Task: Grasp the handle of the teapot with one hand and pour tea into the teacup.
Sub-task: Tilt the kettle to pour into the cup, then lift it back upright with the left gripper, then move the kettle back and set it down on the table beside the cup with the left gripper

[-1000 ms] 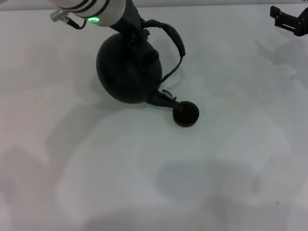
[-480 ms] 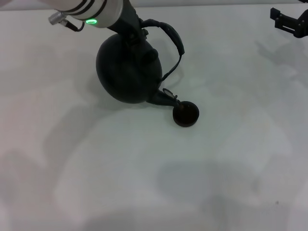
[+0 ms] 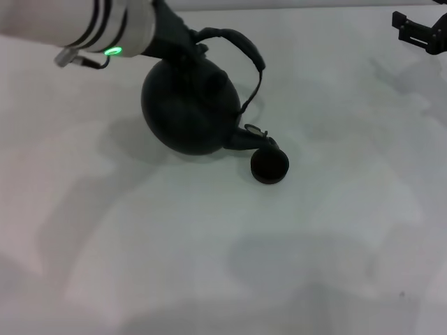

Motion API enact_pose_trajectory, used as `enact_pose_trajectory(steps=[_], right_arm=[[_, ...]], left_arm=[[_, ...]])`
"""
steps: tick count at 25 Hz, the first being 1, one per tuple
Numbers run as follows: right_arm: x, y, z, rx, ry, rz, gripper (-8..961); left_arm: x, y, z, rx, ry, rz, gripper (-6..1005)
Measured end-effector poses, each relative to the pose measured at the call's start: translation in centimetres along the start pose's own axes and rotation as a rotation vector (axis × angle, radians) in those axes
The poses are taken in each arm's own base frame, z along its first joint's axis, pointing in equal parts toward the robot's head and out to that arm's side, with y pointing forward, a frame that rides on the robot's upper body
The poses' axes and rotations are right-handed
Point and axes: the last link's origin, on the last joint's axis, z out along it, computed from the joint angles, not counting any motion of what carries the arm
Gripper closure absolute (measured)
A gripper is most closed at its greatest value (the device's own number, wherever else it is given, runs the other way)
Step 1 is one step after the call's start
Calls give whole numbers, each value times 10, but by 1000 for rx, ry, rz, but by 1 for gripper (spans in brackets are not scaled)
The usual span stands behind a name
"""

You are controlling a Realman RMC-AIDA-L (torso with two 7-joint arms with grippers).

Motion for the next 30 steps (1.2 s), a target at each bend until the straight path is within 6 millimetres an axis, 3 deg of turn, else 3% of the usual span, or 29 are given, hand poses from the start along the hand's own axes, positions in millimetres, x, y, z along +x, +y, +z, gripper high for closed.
enact_pose_trajectory(steps=[13,23,30], right_arm=[[-1,2,3,-12,6,-13,89],[-2,2,4,-14,6,-15,89],[1,2,1,-11,12,-11,89]], left_arm=[[-51,-20,-30,149,218,-244,854],[-76,-37,-40,0,455,-395,857],[-101,-45,-48,-93,530,-423,861]])
